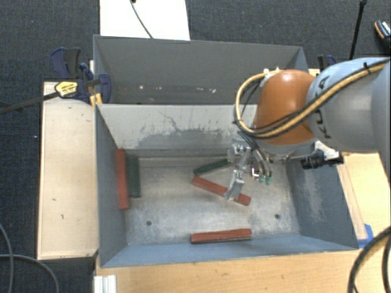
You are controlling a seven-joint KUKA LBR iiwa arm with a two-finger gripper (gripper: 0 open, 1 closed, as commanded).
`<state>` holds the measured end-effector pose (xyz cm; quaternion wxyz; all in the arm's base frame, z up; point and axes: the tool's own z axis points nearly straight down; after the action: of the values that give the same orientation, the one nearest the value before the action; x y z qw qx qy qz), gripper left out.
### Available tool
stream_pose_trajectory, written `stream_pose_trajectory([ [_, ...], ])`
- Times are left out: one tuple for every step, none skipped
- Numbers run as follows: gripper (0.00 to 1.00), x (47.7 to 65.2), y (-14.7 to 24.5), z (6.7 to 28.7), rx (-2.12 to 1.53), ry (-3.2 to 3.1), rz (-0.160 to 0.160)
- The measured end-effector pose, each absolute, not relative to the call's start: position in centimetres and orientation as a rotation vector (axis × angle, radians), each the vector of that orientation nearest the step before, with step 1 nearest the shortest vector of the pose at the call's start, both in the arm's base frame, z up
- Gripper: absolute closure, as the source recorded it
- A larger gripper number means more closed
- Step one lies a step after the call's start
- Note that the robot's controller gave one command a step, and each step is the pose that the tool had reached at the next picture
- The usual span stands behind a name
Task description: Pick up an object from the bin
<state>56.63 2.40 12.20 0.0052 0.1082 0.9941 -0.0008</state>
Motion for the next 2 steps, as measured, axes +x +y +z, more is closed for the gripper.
stream_pose_trajectory([
  [0.0,55.5,3.72,6.85,0.283,3.127,0.001],
  [1.0,55.56,3.7,7.08,0.293,3.125,0.002],
])
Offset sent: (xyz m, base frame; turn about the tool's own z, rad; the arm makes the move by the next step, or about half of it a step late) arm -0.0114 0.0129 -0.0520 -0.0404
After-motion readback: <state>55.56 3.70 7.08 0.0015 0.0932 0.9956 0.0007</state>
